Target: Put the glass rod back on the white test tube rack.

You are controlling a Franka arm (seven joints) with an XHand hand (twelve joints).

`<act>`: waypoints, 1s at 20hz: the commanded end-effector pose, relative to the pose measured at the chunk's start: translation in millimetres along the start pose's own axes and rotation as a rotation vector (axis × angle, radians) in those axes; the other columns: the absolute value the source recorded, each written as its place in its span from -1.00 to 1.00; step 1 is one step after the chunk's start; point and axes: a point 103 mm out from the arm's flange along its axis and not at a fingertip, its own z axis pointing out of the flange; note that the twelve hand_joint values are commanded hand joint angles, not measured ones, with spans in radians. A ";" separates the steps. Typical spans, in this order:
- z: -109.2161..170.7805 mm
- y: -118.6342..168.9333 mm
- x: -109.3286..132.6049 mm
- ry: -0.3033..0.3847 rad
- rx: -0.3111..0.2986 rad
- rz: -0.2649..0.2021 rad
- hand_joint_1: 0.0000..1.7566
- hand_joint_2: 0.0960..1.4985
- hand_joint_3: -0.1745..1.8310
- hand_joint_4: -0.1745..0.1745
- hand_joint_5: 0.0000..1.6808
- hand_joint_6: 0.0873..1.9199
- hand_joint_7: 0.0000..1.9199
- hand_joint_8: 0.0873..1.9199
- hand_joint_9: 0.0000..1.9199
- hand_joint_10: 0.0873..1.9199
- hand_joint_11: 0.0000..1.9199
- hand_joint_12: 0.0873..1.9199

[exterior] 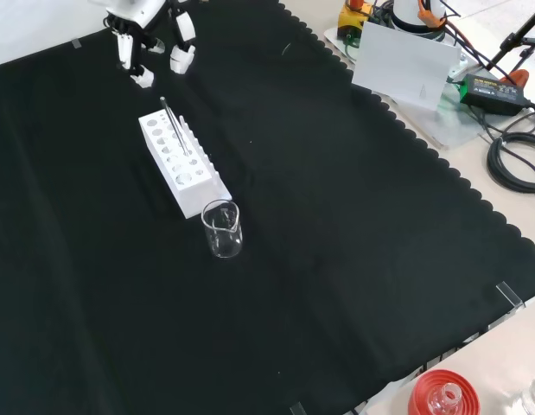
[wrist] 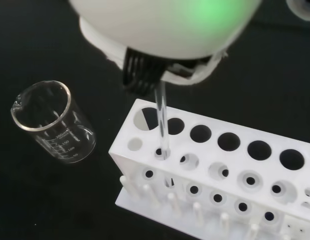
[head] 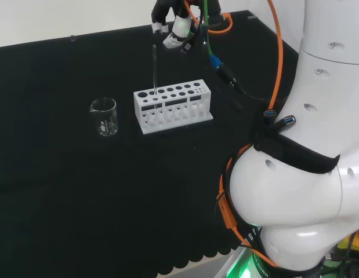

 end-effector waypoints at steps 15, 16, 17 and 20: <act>-11.6 -18.1 12.7 -0.055 -0.076 0.031 0.47 -0.13 -0.25 -0.11 0.51 -0.31 0.31 -0.42 0.90 -1.00 0.69 -0.50; -11.9 -17.9 13.6 -0.057 -0.074 0.031 0.47 -0.17 -0.20 -0.07 0.51 -0.29 0.31 -0.41 0.90 -1.00 0.69 -0.49; -12.0 -17.8 13.1 -0.058 -0.074 0.031 0.47 -0.19 -0.17 -0.05 0.51 -0.28 0.31 -0.40 0.90 -1.00 0.69 -0.49; -11.6 -17.9 12.1 -0.056 -0.072 0.029 0.47 -0.21 -0.13 -0.02 0.50 -0.24 0.30 -0.36 0.90 -1.00 0.69 -0.49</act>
